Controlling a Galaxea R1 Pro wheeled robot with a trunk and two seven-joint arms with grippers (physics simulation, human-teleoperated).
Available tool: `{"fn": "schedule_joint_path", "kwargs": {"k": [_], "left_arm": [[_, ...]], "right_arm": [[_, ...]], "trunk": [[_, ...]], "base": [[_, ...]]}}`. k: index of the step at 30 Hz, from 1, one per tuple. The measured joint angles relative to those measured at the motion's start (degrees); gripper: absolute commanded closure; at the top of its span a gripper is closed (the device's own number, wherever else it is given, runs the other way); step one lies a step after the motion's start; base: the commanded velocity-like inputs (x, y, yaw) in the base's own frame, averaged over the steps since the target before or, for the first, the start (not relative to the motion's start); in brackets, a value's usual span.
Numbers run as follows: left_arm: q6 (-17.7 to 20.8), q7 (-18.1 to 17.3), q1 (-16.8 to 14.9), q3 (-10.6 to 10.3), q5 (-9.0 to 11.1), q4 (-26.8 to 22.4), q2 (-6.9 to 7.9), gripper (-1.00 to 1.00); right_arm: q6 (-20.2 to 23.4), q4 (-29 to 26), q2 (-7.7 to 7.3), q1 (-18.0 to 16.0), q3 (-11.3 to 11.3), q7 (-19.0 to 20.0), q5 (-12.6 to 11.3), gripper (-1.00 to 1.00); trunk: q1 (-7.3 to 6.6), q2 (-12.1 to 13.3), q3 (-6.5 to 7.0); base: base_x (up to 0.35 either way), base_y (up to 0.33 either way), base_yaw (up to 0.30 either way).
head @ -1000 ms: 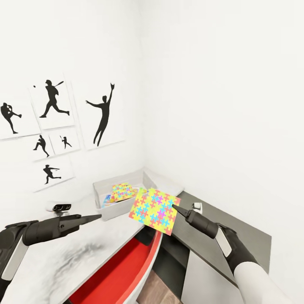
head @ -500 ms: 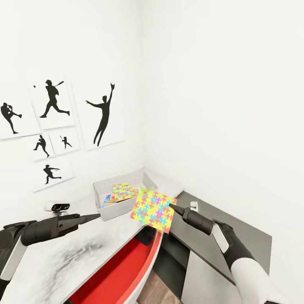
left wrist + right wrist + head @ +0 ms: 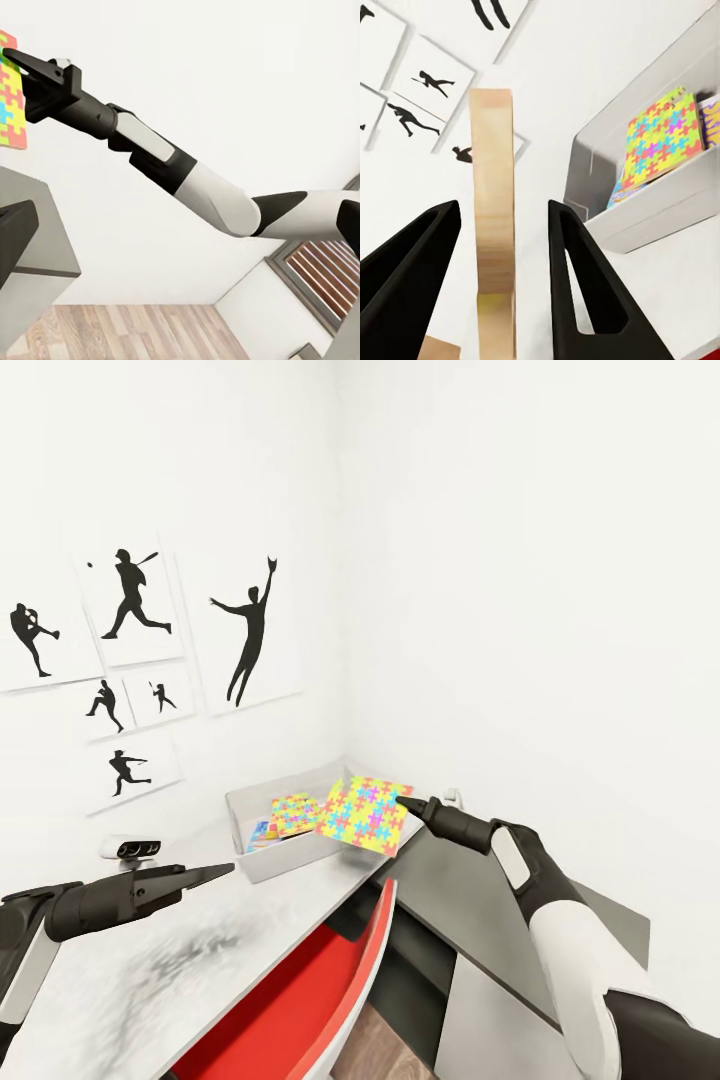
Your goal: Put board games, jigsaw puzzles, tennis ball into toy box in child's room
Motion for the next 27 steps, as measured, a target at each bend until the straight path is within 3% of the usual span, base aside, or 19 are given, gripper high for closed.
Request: {"fn": "schedule_joint_path", "kwargs": {"k": [10, 17, 27], "left_arm": [[0.0, 0.0, 0.0, 0.0, 0.0, 0.0, 0.01, -1.00], [0.0, 0.0, 0.0, 0.0, 0.0, 0.0, 0.01, -1.00], [0.0, 0.0, 0.1, 0.0, 0.0, 0.0, 0.02, -1.00]], "right_arm": [[-0.2, -0.1, 0.05, 0.1, 0.2, 0.0, 0.5, 1.00], [-0.2, -0.1, 0.08, 0.1, 0.2, 0.0, 0.5, 1.00], [-0.3, 0.0, 0.56, 0.1, 0.2, 0.2, 0.6, 1.00]], "trunk": [[0.00, 0.0, 0.09], [-0.01, 0.0, 0.38], [-0.01, 0.0, 0.65]], "base": [[0.000, -0.065, 0.038], [0.023, -0.171, 0.243], [0.144, 0.089, 0.274]]}}
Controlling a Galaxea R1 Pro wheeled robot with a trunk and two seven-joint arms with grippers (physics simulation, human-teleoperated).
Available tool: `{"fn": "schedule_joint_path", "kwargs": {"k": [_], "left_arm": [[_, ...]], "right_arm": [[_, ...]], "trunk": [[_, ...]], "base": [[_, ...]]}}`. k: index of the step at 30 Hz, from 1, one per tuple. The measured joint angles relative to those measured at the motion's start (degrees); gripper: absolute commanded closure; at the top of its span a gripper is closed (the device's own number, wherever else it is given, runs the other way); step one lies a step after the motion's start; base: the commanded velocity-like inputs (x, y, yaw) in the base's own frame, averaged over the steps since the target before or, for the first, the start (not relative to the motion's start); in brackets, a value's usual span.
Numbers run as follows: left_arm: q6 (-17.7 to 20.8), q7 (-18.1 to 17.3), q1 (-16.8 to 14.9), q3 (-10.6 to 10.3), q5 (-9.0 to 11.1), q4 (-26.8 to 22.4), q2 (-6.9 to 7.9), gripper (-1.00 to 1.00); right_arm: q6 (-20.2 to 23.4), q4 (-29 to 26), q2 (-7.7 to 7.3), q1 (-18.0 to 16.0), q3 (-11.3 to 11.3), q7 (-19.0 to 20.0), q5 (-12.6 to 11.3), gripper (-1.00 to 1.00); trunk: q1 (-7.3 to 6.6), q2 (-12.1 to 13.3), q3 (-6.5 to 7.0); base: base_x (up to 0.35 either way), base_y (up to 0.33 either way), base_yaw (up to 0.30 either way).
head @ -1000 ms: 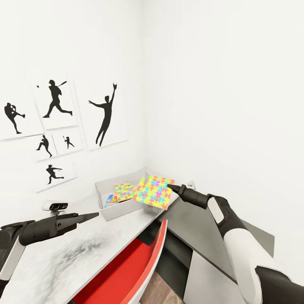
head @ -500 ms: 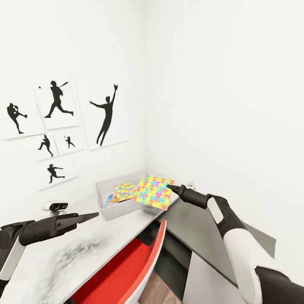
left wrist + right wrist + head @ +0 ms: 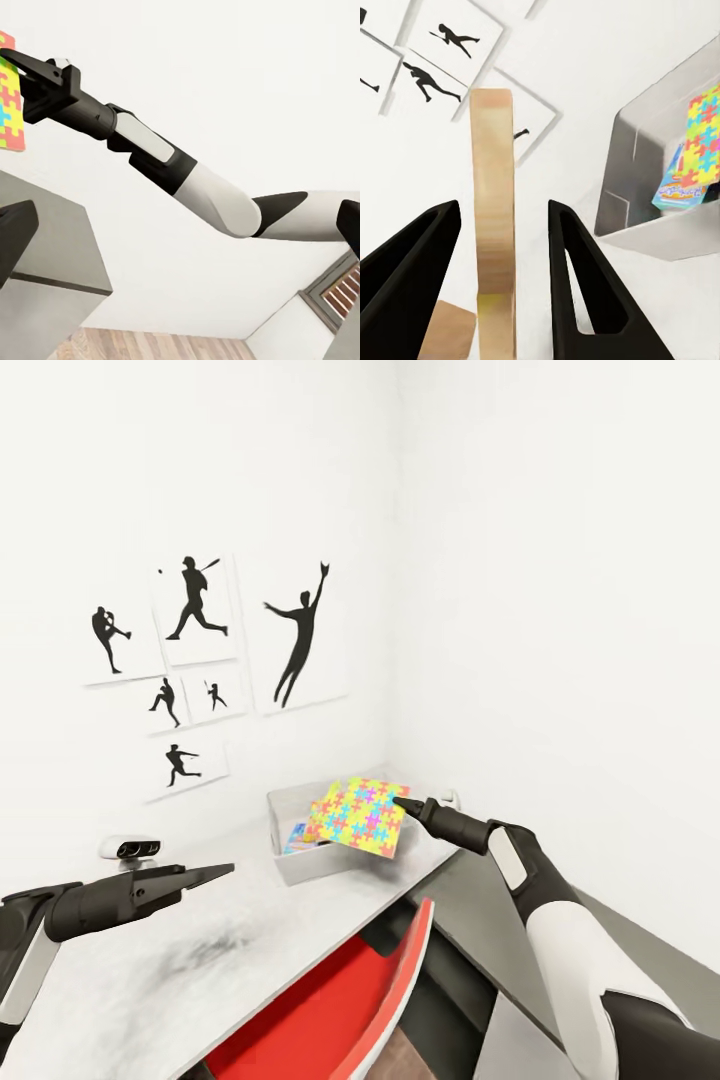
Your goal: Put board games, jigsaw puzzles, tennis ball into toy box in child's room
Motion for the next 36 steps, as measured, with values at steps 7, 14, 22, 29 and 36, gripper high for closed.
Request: {"fn": "schedule_joint_path", "kwargs": {"k": [7, 14, 22, 29, 36], "left_arm": [[0.0, 0.0, 0.1, 0.1, 0.1, 0.0, -0.01, -1.00], [0.0, 0.0, 0.1, 0.0, 0.1, 0.0, -0.01, -1.00], [0.0, 0.0, 0.1, 0.0, 0.1, 0.0, -0.01, -1.00], [0.0, 0.0, 0.1, 0.0, 0.0, 0.0, -0.02, -1.00], [0.0, 0.0, 0.1, 0.0, 0.0, 0.0, -0.02, -1.00]], "right_arm": [[0.0, 0.0, 0.02, 0.0, 0.0, 0.3, 0.0, 1.00], [0.1, 0.0, 0.03, 0.0, 0.0, 0.5, 0.1, 1.00], [0.1, 0.0, -0.05, 0.0, 0.0, 0.5, 0.0, 1.00], [0.2, -0.1, -0.07, 0.0, 0.0, 0.5, 0.0, 1.00], [0.2, 0.0, -0.07, 0.0, 0.1, 0.5, 0.0, 1.00]], "trunk": [[0.00, 0.0, 0.19], [-0.01, 0.0, 0.38], [0.00, 0.0, 0.48], [0.01, 0.0, 0.48], [0.00, 0.0, 0.48]], "base": [[0.119, 0.033, 0.277], [0.207, -0.057, 0.277], [0.187, -0.114, 0.156], [0.097, -0.087, -0.061], [0.095, -0.046, -0.042]]}}
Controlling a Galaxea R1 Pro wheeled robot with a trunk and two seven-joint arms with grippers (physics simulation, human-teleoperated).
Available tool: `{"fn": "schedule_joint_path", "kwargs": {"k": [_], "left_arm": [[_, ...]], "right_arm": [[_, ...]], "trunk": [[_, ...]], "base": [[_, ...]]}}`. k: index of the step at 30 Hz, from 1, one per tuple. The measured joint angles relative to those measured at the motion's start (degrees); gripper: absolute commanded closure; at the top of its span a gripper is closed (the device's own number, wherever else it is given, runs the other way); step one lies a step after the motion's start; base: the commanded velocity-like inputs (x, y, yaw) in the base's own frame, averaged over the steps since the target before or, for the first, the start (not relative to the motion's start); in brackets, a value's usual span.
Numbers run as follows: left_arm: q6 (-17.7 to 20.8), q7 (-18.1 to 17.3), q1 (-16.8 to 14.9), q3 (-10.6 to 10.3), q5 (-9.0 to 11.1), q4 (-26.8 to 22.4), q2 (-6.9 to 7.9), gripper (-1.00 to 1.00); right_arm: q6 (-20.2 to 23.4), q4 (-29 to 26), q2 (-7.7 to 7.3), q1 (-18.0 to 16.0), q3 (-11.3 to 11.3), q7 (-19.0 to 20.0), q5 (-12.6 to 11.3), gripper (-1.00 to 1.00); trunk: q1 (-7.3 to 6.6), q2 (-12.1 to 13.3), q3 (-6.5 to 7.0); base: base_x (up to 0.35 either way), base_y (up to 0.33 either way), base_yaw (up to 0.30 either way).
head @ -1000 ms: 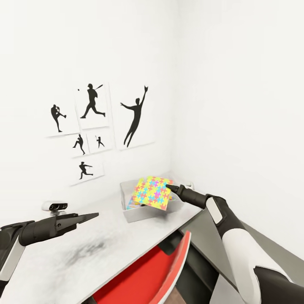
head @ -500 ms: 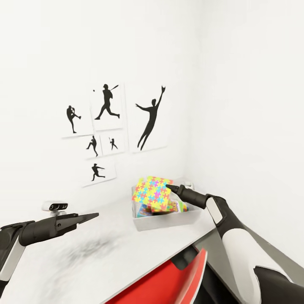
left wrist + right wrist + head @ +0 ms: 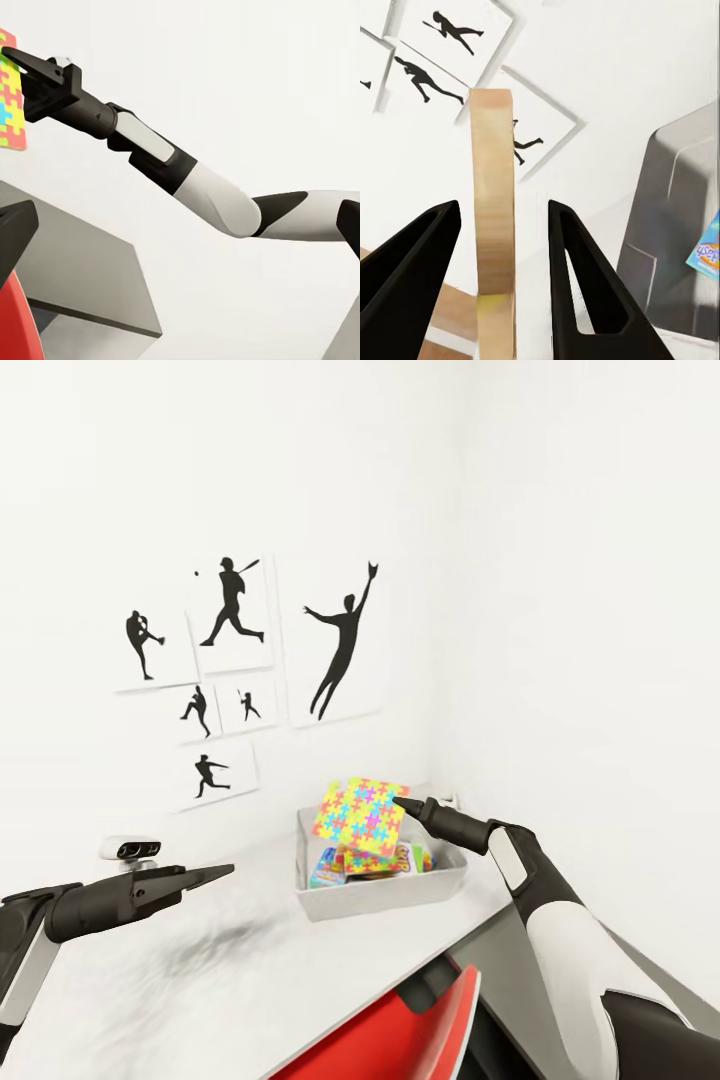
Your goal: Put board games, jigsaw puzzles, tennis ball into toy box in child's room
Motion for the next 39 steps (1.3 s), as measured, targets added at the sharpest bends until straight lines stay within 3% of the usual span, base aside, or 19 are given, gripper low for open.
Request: {"fn": "schedule_joint_path", "kwargs": {"k": [39], "left_arm": [[0.0, 0.0, 0.0, 0.0, 0.0, 0.3, -0.08, -1.00]], "right_arm": [[0.1, 0.0, -0.12, 0.0, -0.1, -0.1, -0.1, 1.00]], "trunk": [[0.01, 0.0, 0.00]], "base": [[0.067, -0.005, 0.000]]}}
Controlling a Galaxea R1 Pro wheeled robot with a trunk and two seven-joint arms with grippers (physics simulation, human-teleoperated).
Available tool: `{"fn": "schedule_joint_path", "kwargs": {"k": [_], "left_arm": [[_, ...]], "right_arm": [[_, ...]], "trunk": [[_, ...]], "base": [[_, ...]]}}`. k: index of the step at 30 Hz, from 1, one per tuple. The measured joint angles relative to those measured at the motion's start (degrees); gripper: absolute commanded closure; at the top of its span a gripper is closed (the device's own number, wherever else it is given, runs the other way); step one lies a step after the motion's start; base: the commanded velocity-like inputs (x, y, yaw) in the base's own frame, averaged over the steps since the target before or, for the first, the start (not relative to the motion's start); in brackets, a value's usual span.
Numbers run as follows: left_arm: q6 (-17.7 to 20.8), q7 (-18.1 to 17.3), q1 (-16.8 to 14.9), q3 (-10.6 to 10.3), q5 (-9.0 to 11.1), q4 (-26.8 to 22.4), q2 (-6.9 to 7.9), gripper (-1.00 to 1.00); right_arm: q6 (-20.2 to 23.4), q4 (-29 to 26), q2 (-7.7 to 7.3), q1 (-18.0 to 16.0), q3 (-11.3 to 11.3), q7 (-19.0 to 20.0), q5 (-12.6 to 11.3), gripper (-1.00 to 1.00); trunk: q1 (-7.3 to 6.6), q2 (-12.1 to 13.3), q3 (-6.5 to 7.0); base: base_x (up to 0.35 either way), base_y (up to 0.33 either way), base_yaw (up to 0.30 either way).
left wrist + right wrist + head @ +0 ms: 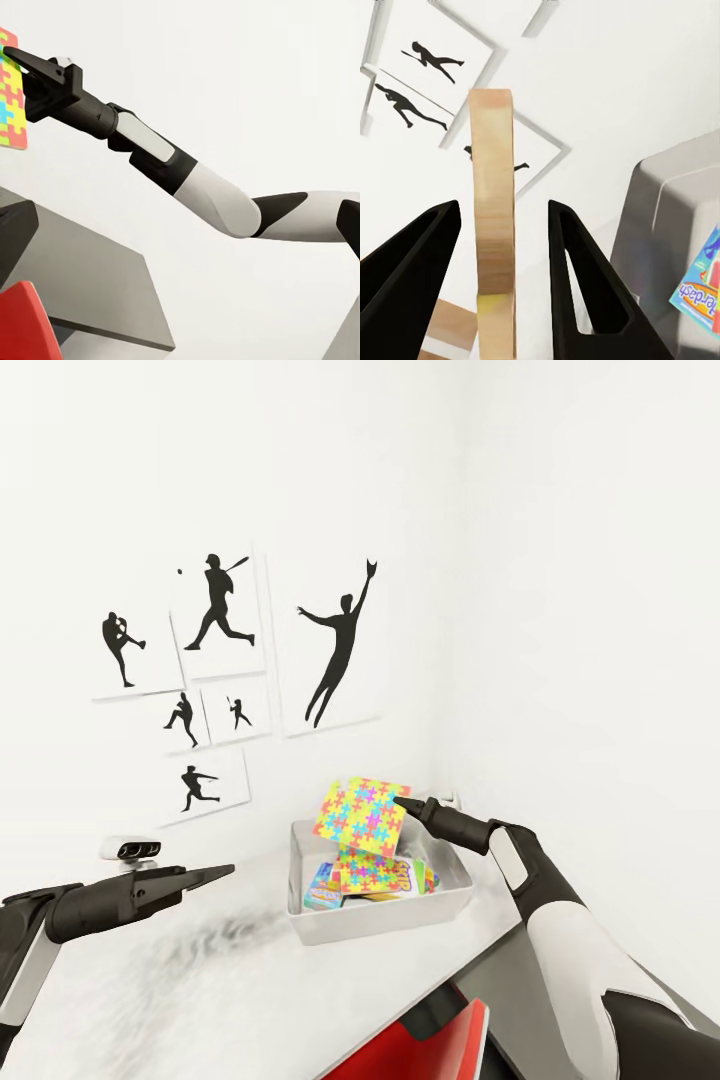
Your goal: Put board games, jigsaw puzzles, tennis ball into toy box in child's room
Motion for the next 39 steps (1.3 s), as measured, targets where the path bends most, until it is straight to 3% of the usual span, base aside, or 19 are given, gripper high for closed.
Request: {"fn": "schedule_joint_path", "kwargs": {"k": [34, 39], "left_arm": [[0.0, 0.0, 0.0, 0.4, 0.1, 0.0, 0.11, -1.00], [0.0, 0.0, 0.0, 0.6, 0.1, 0.0, 0.15, -1.00]], "right_arm": [[0.2, 0.0, 0.10, -0.1, -0.2, -0.9, 0.1, 1.00], [0.5, 0.1, -0.01, -1.2, -0.3, -3.4, -0.4, 1.00]], "trunk": [[0.00, 0.0, 0.00], [0.00, 0.0, -0.16]], "base": [[0.000, 0.000, 0.000], [0.000, 0.000, 0.000]]}}
